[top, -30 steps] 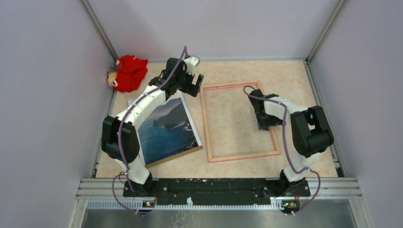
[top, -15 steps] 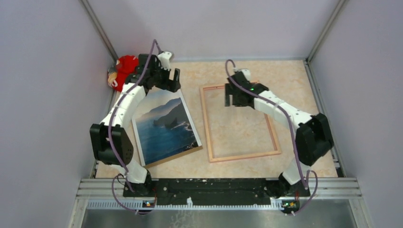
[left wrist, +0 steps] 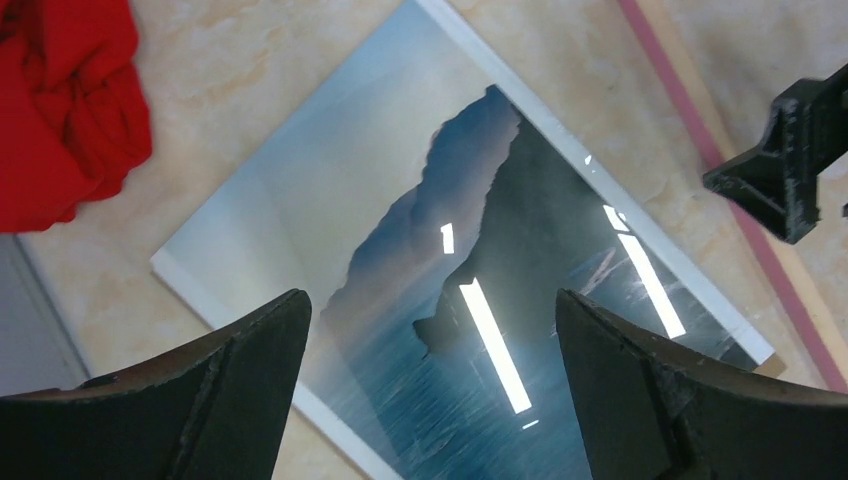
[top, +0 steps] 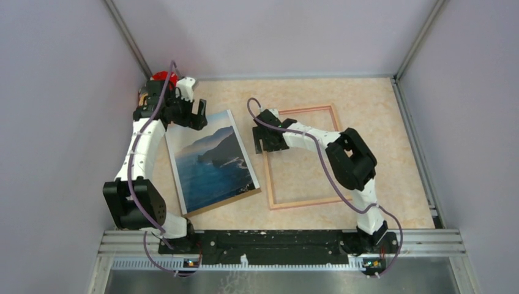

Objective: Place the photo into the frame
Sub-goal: Turn over the photo frame at the center of the board, then move the photo frame to the center of the board.

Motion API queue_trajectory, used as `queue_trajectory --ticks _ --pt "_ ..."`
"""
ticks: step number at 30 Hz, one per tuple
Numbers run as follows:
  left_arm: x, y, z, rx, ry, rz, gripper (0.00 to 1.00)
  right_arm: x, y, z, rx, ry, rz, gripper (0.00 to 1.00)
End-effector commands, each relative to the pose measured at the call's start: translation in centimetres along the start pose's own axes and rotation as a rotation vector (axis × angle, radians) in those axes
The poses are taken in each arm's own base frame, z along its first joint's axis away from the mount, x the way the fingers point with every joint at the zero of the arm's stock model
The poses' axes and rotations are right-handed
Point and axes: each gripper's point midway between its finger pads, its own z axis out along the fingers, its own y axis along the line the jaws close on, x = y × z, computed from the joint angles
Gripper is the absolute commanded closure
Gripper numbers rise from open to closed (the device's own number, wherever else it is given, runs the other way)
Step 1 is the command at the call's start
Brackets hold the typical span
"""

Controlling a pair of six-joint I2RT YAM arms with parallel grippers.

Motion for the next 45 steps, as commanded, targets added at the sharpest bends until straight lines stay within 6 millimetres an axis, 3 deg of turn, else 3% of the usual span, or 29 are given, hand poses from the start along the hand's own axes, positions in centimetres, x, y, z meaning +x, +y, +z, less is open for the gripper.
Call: queue_trajectory --ticks 1,6,11,17,25,29,32,36,40,45 --pt "0.9 1.8 -2.3 -0.061 0.001 0.054 0.02 -2.0 2.6 0.2 -0.075 -0.049 0.039 0.25" --pt "2.5 4.4 -3.4 -0.149 0.033 0.086 0.02 -2.0 0.8 1.1 0.011 -0.056 0.059 0.51" --pt "5.6 7.5 -3.6 -0.238 0.116 0.121 0.02 -1.8 -2.5 1.4 0.085 -0.067 0.099 0.65" --pt "10.0 11.4 -3.8 -0.313 0.204 0.116 0.02 -1.6 -6.6 1.3 0.12 -0.075 0.158 0.67" --pt "14.0 17.2 -5.4 -0.413 0.27 0.054 0.02 -2.8 -7.8 -0.5 0.141 -0.098 0.065 0.64" --pt "16.1 19.1 -5.8 -0.481 0.312 0.056 0.02 -5.1 -6.7 -3.3 0.079 -0.146 0.08 0.47" --pt "17.9 19.5 -5.4 -0.512 0.343 0.074 0.02 -6.9 -5.3 -5.6 0.012 -0.177 0.114 0.33" --pt "19.9 20.1 -4.9 -0.56 0.374 0.086 0.02 -8.4 -2.0 -8.5 -0.123 -0.219 0.115 0.26" --pt "21.6 20.7 -4.3 -0.591 0.412 0.078 0.02 -8.0 1.9 -10.1 -0.266 -0.216 0.078 0.22" --pt "22.1 20.1 -2.0 -0.537 0.38 0.019 0.02 -5.4 6.4 -9.4 -0.466 -0.137 0.077 0.2"
